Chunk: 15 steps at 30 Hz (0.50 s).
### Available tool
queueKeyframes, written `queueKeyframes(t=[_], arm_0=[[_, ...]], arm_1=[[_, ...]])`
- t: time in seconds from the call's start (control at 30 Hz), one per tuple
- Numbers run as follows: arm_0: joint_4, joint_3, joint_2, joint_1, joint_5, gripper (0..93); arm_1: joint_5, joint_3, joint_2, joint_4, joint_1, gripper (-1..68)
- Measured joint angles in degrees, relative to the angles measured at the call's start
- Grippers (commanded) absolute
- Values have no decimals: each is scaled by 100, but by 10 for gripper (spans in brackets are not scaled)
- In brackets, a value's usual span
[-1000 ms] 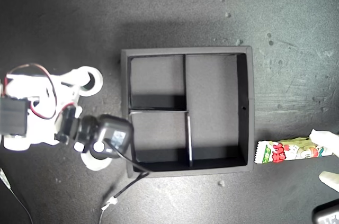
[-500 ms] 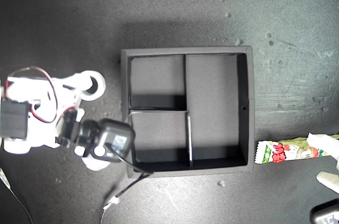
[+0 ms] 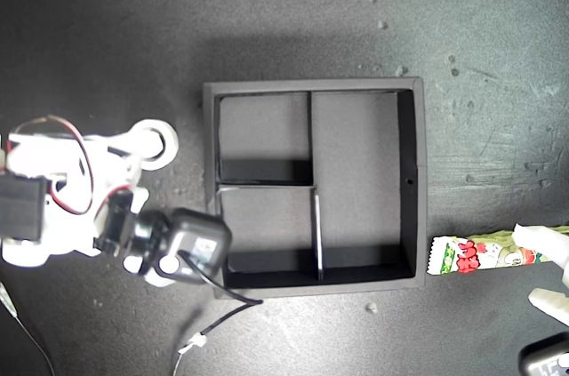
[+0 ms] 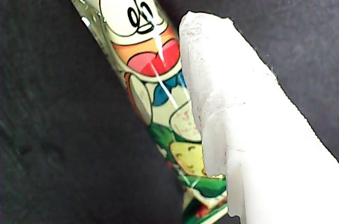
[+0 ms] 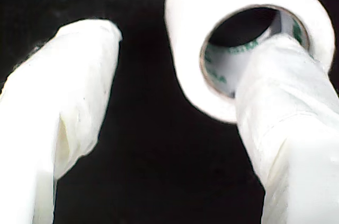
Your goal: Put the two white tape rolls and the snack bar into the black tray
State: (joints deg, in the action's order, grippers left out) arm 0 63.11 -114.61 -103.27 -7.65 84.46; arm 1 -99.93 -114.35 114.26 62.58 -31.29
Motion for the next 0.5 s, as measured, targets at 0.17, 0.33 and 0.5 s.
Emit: queueKeyframes(t=[0.17, 0.33, 0.5], arm_0=[[-114, 0, 308, 9, 0, 176], [-316, 0, 571, 0, 0, 177], [-439, 0, 923, 53, 0, 124]], arm_1=[[0, 0, 0, 0, 0, 272], [0, -62, 0, -62, 0, 272], [-79, -176, 0, -97, -26, 326]])
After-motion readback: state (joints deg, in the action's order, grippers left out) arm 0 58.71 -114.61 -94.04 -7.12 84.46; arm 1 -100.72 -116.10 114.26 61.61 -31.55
